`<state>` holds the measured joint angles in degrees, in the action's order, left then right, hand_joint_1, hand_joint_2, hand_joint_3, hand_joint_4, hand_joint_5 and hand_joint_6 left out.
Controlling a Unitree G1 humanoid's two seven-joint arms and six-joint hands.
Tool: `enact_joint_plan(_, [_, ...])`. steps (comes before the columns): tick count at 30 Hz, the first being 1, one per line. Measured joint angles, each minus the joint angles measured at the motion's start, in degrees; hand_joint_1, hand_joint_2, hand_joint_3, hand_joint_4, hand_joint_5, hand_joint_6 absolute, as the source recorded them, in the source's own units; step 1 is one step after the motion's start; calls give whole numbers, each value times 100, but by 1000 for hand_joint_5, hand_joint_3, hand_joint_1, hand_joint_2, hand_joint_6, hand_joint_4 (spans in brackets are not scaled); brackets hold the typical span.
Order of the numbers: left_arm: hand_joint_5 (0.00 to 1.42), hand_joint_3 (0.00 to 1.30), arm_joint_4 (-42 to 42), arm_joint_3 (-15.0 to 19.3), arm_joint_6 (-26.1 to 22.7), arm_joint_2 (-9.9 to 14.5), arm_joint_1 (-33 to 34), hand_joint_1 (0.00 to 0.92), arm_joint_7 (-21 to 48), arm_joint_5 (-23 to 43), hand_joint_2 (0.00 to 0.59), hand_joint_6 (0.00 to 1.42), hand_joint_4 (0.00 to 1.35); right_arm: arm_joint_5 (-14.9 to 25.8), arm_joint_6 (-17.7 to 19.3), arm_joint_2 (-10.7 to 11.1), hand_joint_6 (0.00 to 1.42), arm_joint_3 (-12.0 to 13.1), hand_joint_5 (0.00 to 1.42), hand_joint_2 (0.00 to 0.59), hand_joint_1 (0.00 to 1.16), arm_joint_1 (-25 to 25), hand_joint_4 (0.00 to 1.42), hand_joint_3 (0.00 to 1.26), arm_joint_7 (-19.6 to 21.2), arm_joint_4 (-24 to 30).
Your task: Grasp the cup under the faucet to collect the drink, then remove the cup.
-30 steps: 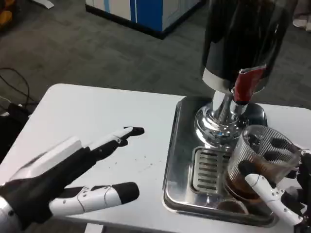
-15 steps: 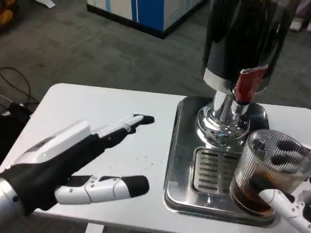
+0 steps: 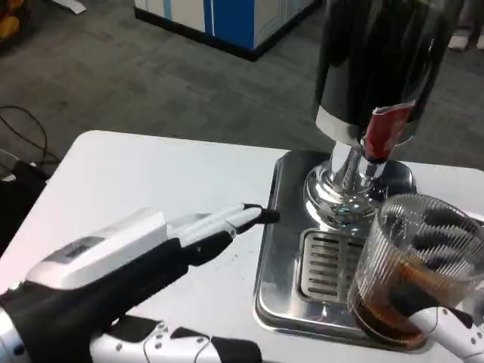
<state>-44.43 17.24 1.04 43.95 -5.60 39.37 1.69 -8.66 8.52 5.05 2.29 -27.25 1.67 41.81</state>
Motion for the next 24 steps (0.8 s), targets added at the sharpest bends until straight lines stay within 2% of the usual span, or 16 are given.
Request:
enact_joint_plan(5, [52,52,-277,211,-24,0,-283,0,12,15,27,21,0,186,14,28,1424,168,1367,167,822,-225,1099,911,-239,254])
enact_joint_plan(15, [47,42,-576,529,-28,-39,-771,0,14,49,26,12,0,273,89,37,1424,292,1367,165,821,-570,1102,911,-489,434])
enact_joint_plan(24, [40,41,-752,881,25,-238,-1286,0,13,33,26,9,0,273,113,17,1424,203,1367,172,813,-651,1102,913,-592,436])
